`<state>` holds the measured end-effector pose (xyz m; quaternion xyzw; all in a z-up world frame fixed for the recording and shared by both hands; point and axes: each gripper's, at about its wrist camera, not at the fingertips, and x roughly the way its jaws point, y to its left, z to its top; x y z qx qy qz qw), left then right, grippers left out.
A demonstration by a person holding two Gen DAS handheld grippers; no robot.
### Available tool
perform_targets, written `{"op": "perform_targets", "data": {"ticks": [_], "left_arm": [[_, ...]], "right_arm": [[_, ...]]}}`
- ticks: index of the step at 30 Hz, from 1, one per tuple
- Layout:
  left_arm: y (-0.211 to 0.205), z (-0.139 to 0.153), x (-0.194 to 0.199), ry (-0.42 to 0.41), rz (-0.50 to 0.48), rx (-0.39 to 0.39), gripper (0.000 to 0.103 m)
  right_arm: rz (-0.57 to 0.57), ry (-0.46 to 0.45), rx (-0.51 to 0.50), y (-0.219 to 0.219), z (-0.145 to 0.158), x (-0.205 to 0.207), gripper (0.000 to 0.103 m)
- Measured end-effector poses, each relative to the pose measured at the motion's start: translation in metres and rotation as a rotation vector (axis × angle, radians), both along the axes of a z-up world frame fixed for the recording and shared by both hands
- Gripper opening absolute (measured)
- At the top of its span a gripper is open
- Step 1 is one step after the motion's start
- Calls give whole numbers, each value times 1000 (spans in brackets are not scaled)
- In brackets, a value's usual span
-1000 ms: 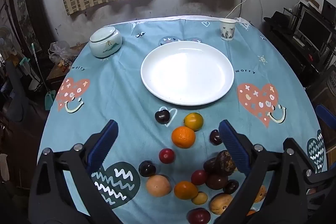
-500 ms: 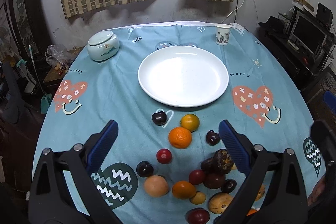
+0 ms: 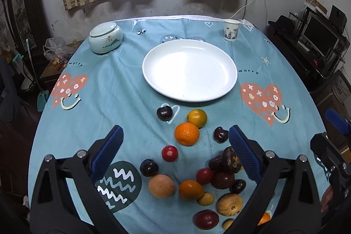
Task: Organize fruits
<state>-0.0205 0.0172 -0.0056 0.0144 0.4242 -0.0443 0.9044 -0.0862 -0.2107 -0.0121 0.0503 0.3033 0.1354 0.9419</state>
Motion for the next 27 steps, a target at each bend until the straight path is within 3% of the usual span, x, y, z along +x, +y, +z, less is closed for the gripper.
{"op": "perform_targets", "data": {"ticks": [27], "left_arm": [[-4,-11,2,32,-15,5,98]], "right_arm": [[63,54,-34,11,-13,2,102]]}}
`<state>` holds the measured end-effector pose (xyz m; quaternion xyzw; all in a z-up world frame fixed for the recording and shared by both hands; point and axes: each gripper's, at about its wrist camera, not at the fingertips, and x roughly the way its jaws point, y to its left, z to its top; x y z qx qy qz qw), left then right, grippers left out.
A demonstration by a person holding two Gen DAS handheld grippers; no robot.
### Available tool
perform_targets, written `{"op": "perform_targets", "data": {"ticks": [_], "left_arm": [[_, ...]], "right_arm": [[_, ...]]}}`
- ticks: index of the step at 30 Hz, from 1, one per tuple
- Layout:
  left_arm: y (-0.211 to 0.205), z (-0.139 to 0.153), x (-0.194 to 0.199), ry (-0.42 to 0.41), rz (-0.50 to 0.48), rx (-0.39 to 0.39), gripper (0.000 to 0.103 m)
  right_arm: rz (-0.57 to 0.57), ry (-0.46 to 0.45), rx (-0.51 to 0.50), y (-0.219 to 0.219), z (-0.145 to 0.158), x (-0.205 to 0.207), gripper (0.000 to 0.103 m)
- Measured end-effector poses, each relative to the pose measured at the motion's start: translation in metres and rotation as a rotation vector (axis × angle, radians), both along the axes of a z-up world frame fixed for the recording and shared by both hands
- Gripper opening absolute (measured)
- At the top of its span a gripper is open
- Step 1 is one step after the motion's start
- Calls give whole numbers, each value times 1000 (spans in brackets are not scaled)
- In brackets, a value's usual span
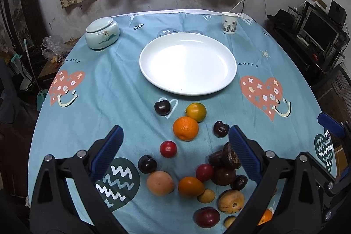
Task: Organize fruits
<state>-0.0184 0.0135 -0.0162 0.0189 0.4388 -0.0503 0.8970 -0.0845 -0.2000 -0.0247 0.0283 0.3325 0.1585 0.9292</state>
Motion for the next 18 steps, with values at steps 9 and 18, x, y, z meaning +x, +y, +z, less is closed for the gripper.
{"op": "perform_targets", "data": {"ticks": [9,18], "left_arm": [[-1,-4,1,8,-7,4,98],[-3,-7,2,21,-12,7,98]], "right_arm": [[12,11,-6,4,-4,-1,102],[12,20,-9,5,-6,0,102]]}}
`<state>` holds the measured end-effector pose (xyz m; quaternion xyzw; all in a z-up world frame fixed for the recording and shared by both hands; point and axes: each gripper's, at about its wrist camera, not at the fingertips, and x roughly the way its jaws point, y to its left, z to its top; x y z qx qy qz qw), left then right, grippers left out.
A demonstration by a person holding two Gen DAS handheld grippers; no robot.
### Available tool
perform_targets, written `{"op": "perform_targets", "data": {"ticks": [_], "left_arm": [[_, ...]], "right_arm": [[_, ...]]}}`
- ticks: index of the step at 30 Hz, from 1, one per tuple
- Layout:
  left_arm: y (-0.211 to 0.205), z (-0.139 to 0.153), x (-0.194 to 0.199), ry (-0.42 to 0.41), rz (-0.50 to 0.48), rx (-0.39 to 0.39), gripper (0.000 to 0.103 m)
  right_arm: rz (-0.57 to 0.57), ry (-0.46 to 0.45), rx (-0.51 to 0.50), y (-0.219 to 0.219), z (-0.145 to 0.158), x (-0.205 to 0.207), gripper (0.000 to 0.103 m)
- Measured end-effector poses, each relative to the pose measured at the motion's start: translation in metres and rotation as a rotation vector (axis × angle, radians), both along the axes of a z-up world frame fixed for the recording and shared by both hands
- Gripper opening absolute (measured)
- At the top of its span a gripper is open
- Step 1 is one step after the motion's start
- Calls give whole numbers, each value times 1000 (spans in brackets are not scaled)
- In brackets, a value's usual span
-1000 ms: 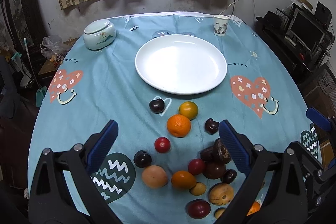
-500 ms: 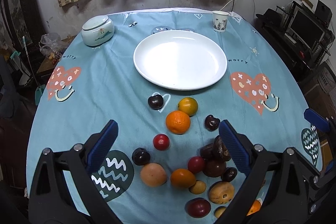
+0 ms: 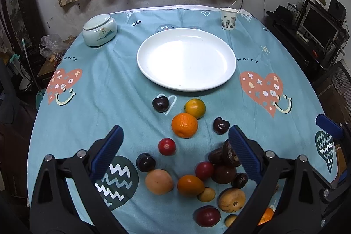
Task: Organize fruits
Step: 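Grasp the mandarin orange with the right tool while the left tool grasps the dark red plum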
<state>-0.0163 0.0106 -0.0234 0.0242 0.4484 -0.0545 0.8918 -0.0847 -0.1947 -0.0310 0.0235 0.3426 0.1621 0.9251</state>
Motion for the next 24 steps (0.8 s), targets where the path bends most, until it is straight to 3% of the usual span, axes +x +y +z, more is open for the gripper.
{"op": "perform_targets", "data": {"ticks": [9,12,14,16,21,24], "left_arm": [[-1,-5,-2,-1,-26,14,98],[-1,-13,-13,-4,-105,82,98],[2,-23,-26,48,-190,106,98],[9,-34,-41,127,-262,81,98],[16,-57,-75,216,-359,61,98],[11,-69,-85,267,-391,47,98]], "right_arm": [[1,8,-12,1,-4,-3,102],[35,18,-90,1,-9,-13,102],[53,15,-144,0,-14,-24,102],[89,59,-191,-4,-27,-41,102],[156,224,-184,-11,-63,-72,100],[171,314,-146,-12,-78,-75,84]]}}
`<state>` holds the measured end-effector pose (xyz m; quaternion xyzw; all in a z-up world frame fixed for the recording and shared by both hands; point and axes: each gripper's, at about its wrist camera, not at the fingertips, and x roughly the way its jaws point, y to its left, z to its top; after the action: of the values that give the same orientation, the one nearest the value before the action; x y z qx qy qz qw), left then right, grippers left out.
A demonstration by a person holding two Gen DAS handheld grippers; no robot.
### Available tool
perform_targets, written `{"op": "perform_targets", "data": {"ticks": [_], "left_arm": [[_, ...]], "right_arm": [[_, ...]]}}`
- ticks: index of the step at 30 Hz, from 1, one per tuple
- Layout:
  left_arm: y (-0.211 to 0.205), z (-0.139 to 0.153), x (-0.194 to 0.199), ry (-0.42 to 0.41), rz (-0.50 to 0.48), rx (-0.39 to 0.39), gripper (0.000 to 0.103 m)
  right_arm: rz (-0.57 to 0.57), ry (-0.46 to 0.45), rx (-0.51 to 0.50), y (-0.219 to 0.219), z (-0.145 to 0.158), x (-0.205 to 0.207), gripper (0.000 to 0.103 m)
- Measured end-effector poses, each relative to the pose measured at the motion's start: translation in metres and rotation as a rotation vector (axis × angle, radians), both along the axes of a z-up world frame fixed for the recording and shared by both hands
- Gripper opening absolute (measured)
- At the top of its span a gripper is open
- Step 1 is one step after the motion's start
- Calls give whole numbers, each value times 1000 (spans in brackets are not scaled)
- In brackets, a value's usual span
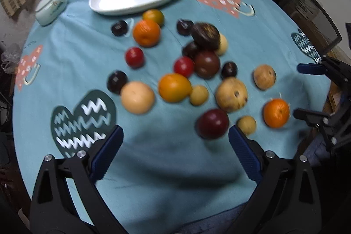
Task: Organize fruits
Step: 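Grasp the mandarin orange with the right tool while the left tool grasps the dark red plum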
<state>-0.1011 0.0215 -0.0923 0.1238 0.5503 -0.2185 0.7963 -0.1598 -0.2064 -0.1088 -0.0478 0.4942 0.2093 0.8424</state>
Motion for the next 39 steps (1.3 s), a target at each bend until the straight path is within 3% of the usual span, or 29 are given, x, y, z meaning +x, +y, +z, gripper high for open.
{"op": "perform_targets", "data": {"ticks": [4,13,15,20,26,29,32,33,35,37,39], "left_arm": [[-7,-16,0,68,-6,3,98],[-16,-35,1,136,-11,-12,98],[-19,-39,4,147,3,-14,98],[-20,-43,11,163,24,-17,98],[-27,-45,16,173,14,-23,95],[-30,-48,19,182,7,-12,77],[-32,-47,20,180,6,-26,72],[-32,-47,20,179,3,-31,69],[-35,-45,18,181,-10,-46,59],[-36,-46,16,180,-22,-47,55],[-40,-46,16,176,-23,-45,55]], "right_arm": [[-20,105,48,-1,-14,8,72],[63,195,20,19,-26,5,68],[71,215,12,21,-30,8,56],[88,239,8,23,-35,10,51],[92,281,7,25,-37,16,53],[74,305,32,21,-38,19,53],[93,295,2,28,-38,20,54],[100,302,6,29,-38,19,64],[111,314,-12,34,-39,18,74],[132,294,-56,39,-39,15,74],[109,259,-33,39,-38,16,74]]}}
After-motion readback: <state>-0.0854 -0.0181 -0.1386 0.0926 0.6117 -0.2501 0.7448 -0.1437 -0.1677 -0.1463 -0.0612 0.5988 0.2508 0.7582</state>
